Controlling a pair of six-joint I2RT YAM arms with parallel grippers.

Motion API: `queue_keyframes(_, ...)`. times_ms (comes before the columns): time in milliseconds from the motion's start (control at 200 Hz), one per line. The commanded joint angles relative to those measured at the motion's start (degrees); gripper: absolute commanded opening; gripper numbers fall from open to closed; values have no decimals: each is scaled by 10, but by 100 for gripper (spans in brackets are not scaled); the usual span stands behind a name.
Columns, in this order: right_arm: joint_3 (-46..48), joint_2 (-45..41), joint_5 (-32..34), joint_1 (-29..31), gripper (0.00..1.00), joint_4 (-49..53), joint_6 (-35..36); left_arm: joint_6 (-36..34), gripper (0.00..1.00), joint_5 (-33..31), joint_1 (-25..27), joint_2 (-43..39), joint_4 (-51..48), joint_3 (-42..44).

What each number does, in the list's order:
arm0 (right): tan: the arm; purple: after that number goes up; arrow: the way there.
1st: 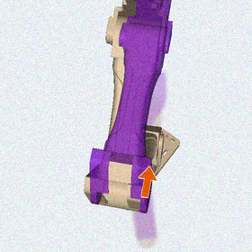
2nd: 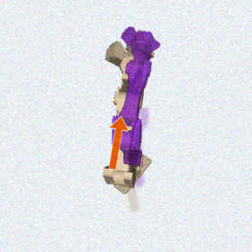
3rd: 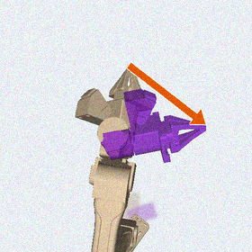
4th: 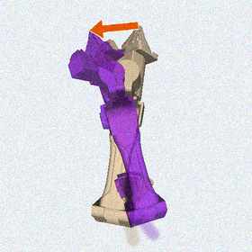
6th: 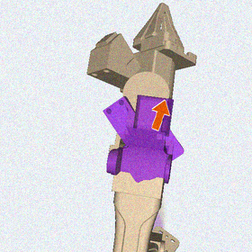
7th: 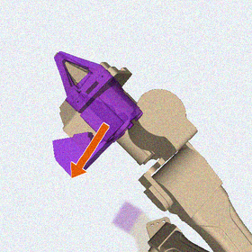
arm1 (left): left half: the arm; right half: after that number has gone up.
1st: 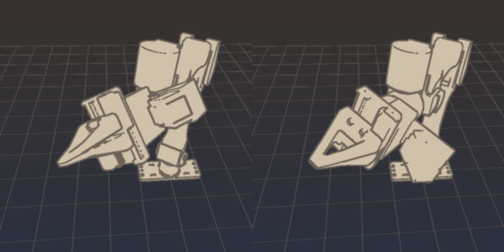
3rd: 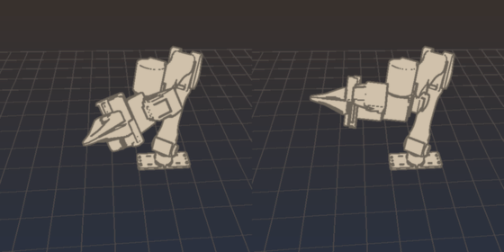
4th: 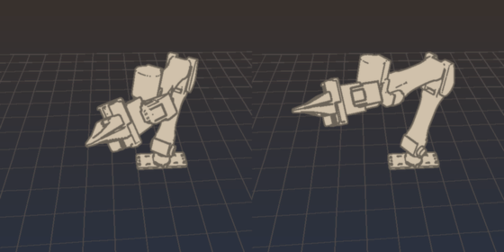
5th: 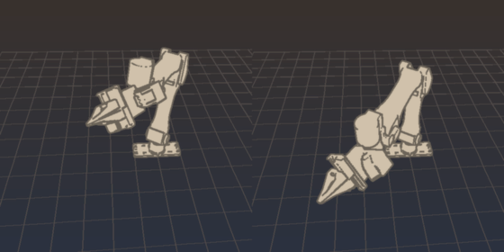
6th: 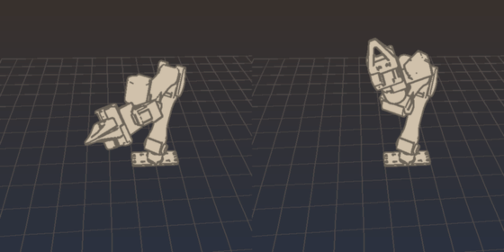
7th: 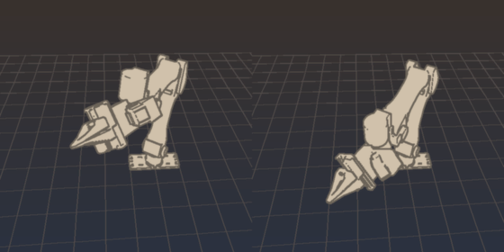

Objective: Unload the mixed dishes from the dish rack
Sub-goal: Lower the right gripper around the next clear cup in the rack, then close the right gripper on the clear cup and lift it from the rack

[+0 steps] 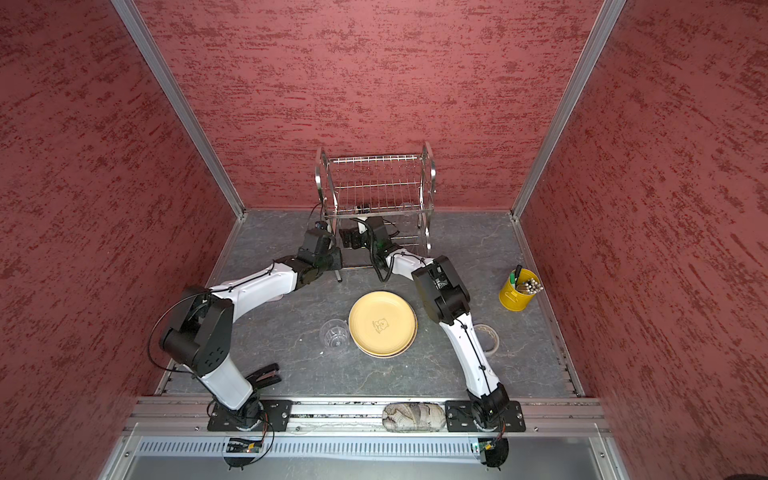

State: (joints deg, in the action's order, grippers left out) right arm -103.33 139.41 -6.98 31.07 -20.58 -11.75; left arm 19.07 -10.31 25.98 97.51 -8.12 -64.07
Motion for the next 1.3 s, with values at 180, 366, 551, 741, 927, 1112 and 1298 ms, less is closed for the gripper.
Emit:
queue_keyframes(180, -82, 46, -21, -5, 99, 28, -51, 33, 0, 16, 7, -28, -5, -1)
queue_keyframes(366, -125, 70, -8, -6, 99, 57, -71, 33, 0, 19, 9, -33, -10, 0)
queue_keyframes(551, -175, 91, 29, -6, 99, 100, -81, 32, 0, 25, 14, -37, -9, 0)
queue_keyframes(741, -205, 104, 76, -6, 99, 135, -95, 33, 0, 27, 19, -40, -13, 6)
queue_keyframes(927, -210, 104, 103, -6, 97, 141, -88, 35, 0, 27, 20, -49, -12, 22)
queue_keyframes(1112, -229, 110, 109, -6, 88, 152, -69, 37, 0, 25, 19, -55, -14, 35)
queue_keyframes(1298, -241, 115, 124, -7, 82, 169, -63, 40, 0, 25, 19, -55, -15, 37)
